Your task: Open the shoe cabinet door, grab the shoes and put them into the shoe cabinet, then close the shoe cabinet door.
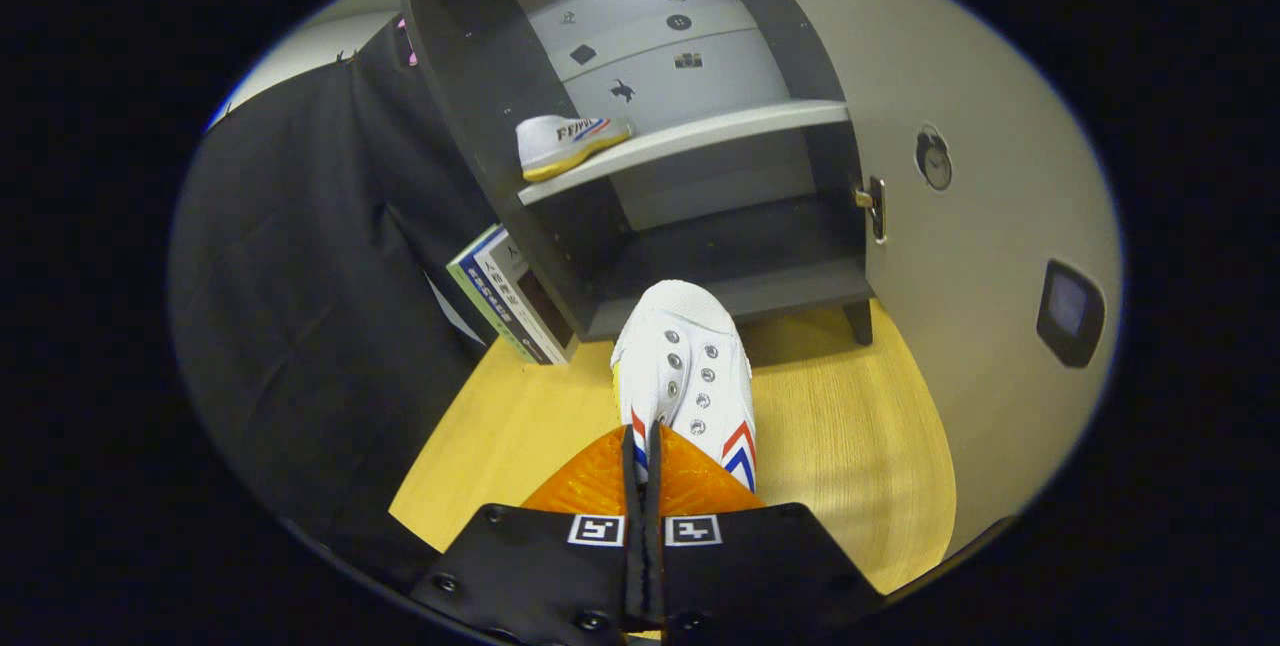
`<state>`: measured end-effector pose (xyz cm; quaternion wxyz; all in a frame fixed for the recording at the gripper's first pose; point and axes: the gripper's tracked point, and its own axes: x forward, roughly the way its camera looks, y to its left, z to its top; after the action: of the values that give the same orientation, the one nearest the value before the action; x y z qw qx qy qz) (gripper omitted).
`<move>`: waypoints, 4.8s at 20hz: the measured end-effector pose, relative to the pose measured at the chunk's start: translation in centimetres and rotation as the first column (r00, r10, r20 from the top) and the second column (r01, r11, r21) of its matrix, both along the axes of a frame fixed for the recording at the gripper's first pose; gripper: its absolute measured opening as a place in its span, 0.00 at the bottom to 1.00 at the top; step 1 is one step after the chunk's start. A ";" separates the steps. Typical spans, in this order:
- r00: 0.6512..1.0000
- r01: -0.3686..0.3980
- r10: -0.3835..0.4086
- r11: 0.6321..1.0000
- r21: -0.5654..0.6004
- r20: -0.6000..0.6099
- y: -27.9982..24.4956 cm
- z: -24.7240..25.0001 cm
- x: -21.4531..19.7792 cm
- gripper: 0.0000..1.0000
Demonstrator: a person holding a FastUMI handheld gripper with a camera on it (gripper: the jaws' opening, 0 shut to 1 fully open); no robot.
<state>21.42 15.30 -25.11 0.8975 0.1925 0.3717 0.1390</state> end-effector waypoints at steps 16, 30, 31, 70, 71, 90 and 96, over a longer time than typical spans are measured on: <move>0.956 0.100 -0.125 0.989 0.107 0.264 -0.9 14.2 18.1 0.01; 0.953 0.165 -0.172 0.985 0.048 0.251 -0.5 11.1 32.3 0.00; 0.953 0.166 -0.173 0.985 0.046 0.249 -0.4 10.7 32.7 0.00; 0.779 0.115 0.004 0.982 -0.149 0.626 -5.8 31.9 -4.2 0.97; 0.778 0.099 0.015 0.984 -0.147 0.628 -6.3 32.4 -5.7 0.97; 0.772 0.040 0.005 0.998 -0.056 0.635 -24.1 35.6 -14.0 0.97; 0.800 0.098 -0.051 0.994 -0.045 0.598 -29.0 33.0 -11.4 0.97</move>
<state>10.03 -13.71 7.88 0.9800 0.1203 0.0681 0.1432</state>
